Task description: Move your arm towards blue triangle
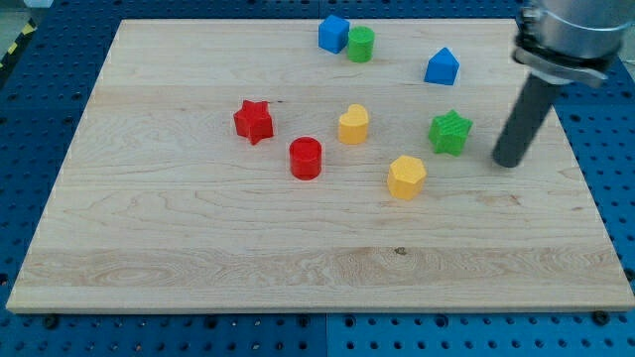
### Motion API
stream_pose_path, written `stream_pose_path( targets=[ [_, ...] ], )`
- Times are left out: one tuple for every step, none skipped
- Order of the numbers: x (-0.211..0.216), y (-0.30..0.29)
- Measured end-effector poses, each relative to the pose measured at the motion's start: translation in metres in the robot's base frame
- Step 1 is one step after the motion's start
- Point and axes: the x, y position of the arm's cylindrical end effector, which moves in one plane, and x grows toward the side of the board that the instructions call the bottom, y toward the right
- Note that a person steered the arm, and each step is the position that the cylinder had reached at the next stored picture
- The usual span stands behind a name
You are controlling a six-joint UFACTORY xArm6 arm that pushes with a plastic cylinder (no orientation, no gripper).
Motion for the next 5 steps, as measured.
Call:
stream_pose_path(
  targets=[
    [-0.047,0.016],
    [-0.131,0.015],
    [-0.162,0.014],
    [-0.18,-0.002],
    [-0.195,-0.033]
  ],
)
